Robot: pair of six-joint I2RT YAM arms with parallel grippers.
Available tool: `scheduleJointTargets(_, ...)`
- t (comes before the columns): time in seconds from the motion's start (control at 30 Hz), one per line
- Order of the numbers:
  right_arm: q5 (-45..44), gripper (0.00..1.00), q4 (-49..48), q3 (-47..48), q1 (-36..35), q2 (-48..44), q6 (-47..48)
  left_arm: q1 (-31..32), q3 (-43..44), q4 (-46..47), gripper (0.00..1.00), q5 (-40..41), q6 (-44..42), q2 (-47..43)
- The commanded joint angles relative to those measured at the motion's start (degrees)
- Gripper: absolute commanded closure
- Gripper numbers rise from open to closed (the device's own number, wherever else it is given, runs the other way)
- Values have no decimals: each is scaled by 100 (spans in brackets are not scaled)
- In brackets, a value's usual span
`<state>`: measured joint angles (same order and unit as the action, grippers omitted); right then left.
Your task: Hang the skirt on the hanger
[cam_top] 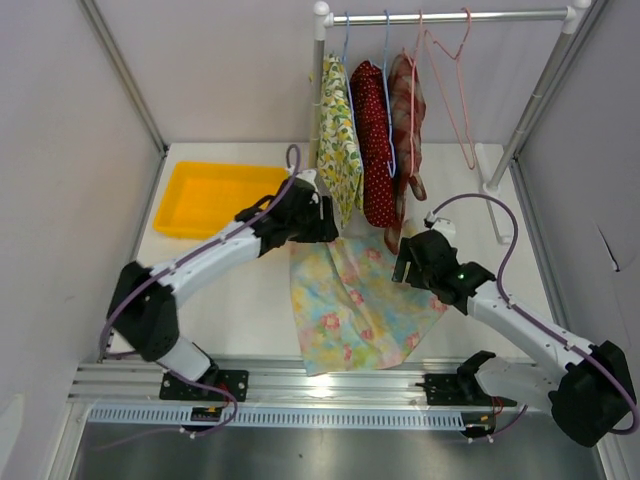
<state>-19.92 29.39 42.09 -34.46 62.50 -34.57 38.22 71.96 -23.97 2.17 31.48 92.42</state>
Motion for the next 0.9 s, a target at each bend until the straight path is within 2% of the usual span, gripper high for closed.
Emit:
scheduleJointTargets(0.0,68,17,-49,-7,36,-308,64,2,-707,270,29,221,120,-1303)
scheduleJointTargets(0.1,24,17,225,-51,132,-510,-15,37,-1552,217,31,266,663,-2384)
scheduleJointTargets(0.13,32,17,347,-86,176,-572,-50,89,-2241,217,32,283,814,-2648)
scheduleJointTargets(0.17,67,17,392,-156,220,-703,-59,133,-2483,217,33,318,1137,-3103)
scheduleJointTargets(0.2,111,17,418,-200,290,-765,-76,220,-2686,243,34,301,1280,-3290)
scheduleJointTargets(0.23,120,17,427,-262,334,-809,-94,273,-3288,252,35,284,1438,-3414)
scheduleJointTargets(0.33,383,16,261,-464,685,-766,19,388,-3898,383,34,380,1773,-3556)
scheduleJointTargets(0.47,1155,16,-572,-710,1361,-546,484,336,-3954,980,28,459,1695,-3153)
scheduleJointTargets(0.6,2463,16,-1582,-632,2222,110,916,-120,-3567,1288,28,600,1308,-2135)
scheduleJointTargets(0.7,2730,16,-1979,-378,2469,726,1127,-445,-3417,1779,28,233,1115,-1642)
scheduleJointTargets(0.87,3038,17,-2428,62,2655,1694,1128,-744,-2846,1851,29,3,868,-683)
